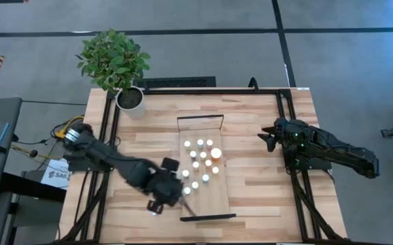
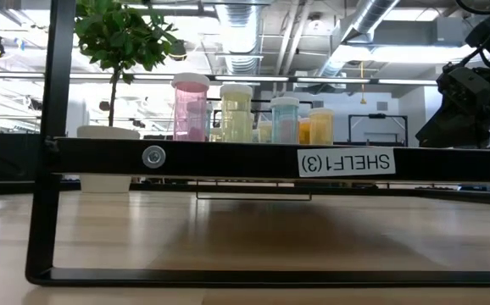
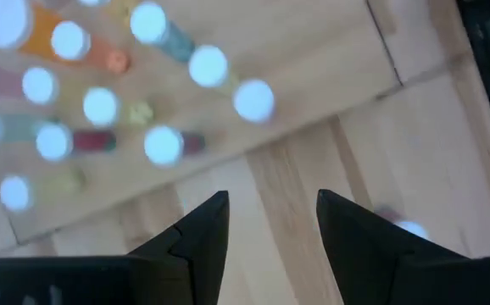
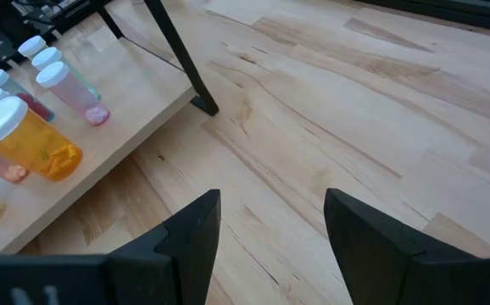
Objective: Pick and place medicine bottles onto shelf by color
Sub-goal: Put the blue pill bottle on the shelf
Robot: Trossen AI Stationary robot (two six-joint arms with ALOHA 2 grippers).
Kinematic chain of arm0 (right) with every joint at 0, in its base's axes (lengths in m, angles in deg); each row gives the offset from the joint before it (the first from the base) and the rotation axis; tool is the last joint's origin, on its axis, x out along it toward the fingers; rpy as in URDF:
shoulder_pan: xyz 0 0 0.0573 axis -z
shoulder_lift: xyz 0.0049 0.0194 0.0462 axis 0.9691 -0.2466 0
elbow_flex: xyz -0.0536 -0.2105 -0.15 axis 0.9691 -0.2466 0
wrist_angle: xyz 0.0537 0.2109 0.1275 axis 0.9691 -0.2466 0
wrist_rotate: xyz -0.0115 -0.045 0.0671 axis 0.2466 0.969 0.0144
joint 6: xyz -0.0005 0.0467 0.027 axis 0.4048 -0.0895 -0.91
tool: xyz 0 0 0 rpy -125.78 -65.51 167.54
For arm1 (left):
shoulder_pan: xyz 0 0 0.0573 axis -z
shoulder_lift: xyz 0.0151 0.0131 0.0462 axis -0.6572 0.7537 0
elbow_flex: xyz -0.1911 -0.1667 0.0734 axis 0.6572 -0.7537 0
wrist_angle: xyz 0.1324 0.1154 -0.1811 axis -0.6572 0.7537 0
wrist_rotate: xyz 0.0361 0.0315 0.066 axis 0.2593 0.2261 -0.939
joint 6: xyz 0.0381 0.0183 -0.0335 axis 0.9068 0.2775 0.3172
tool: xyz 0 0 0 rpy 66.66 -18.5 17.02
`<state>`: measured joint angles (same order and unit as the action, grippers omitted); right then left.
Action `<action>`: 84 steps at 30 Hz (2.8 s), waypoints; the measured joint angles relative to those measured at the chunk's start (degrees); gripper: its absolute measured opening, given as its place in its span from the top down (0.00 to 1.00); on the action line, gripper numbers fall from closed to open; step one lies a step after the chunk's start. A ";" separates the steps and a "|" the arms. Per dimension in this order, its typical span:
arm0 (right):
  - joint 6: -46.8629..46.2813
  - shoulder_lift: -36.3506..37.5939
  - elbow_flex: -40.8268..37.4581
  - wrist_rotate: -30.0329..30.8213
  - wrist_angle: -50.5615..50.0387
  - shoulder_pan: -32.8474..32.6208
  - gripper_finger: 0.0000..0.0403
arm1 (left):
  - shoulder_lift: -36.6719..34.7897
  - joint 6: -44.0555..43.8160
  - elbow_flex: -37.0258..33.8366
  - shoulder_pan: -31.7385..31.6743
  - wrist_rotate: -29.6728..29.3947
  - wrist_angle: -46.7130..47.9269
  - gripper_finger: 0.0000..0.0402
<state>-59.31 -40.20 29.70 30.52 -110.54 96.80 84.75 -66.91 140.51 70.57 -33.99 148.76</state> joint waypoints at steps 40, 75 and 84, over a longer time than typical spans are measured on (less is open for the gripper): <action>0.01 -0.02 0.00 -0.01 0.02 0.00 0.42 | -7.95 -33.82 -29.89 18.24 -2.63 -26.27 0.43; -0.01 -0.02 0.00 0.00 0.00 0.00 0.42 | -7.97 -32.50 -42.13 17.93 -2.52 -41.65 0.60; 0.01 -0.01 0.00 0.00 0.01 -0.01 0.42 | -7.97 -30.95 -42.11 17.93 -1.44 -42.11 0.78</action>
<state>-59.30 -40.22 29.70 30.52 -110.53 96.79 76.78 -97.85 98.40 88.51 -35.42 106.65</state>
